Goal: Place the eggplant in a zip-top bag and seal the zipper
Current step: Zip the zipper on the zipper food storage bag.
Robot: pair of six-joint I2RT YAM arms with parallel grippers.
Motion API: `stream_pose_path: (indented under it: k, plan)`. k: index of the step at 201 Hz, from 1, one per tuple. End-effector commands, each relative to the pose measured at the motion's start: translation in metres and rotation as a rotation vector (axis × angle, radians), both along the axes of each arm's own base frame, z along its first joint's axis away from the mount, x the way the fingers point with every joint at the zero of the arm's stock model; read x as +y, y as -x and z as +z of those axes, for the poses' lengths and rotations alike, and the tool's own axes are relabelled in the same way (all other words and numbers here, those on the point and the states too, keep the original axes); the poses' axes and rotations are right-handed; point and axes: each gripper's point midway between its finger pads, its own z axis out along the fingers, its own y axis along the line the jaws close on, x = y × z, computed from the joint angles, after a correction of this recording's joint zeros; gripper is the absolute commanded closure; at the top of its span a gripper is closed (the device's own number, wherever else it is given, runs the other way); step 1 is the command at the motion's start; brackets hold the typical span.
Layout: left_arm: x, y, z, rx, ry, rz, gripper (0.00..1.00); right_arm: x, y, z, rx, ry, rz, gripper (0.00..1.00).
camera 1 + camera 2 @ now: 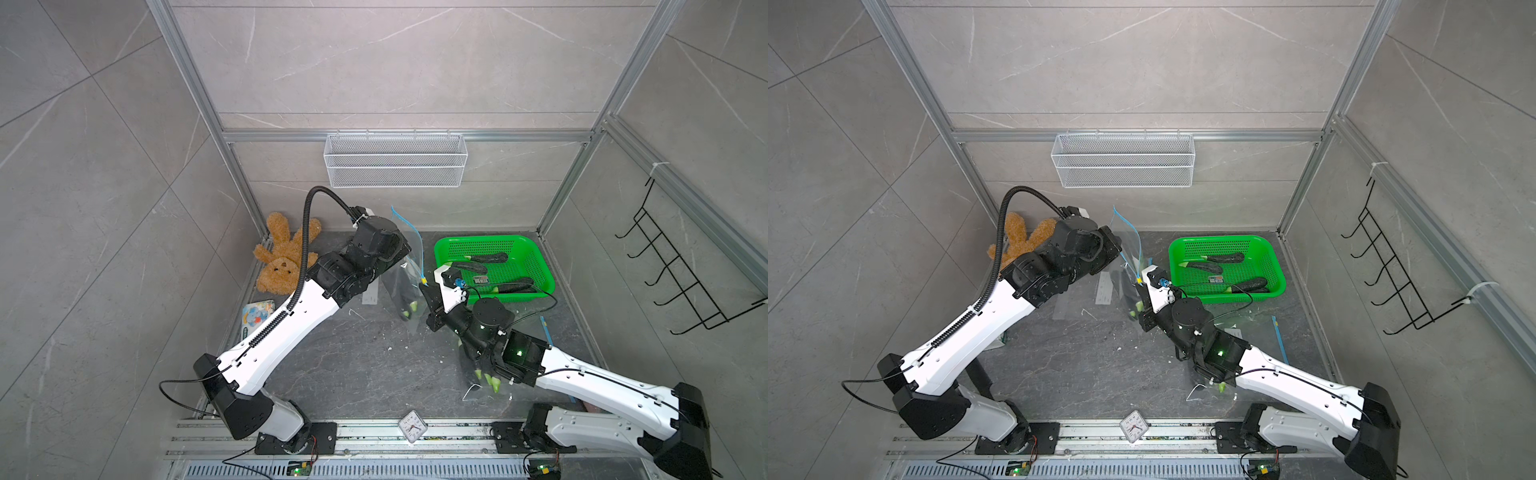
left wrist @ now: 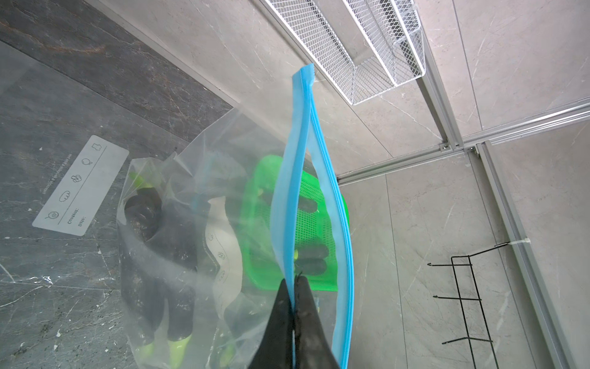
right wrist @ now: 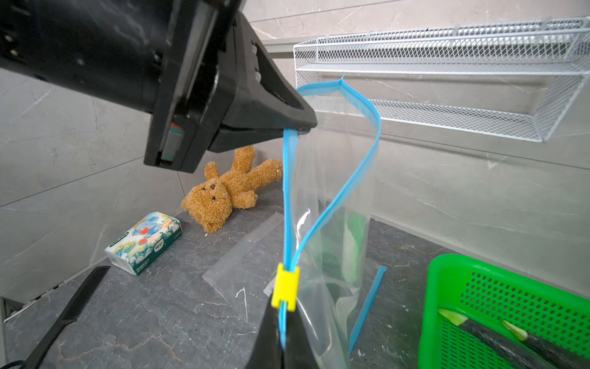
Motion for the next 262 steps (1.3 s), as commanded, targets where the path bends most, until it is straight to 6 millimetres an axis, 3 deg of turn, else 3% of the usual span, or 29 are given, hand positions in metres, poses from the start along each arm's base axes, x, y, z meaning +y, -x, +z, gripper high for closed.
stream_pose_path:
  k: [1,43,87,118,164,197,217,262]
  plan:
    - [0.005,0.003,0.028,-0.081,0.042,-0.008,0.91,-0.008,0.007,0.018,0.001,0.027,0.023,1.0]
    - [0.002,0.005,0.037,-0.145,-0.002,-0.092,0.57,-0.021,0.003,0.017,0.142,0.091,0.11,1.0]
    - [-0.002,0.022,0.064,-0.314,-0.142,-0.337,0.36,-0.037,0.003,0.02,0.259,0.242,0.194,1.0]
    - [-0.002,0.051,0.077,-0.506,-0.347,-0.607,0.36,-0.044,0.011,0.024,0.316,0.334,0.262,1.0]
    - [-0.015,0.112,0.079,-0.756,-0.415,-1.016,0.35,-0.055,0.024,0.031,0.369,0.438,0.309,1.0]
    - [-0.028,0.129,0.065,-0.803,-0.403,-1.203,0.32,-0.06,0.031,0.049,0.355,0.44,0.315,1.0]
    - [-0.034,0.128,0.058,-0.807,-0.404,-1.259,0.28,-0.057,0.036,0.057,0.361,0.438,0.35,1.0]
    - [-0.043,0.133,0.062,-0.868,-0.402,-1.371,0.2,-0.052,0.044,0.061,0.416,0.474,0.416,1.0]
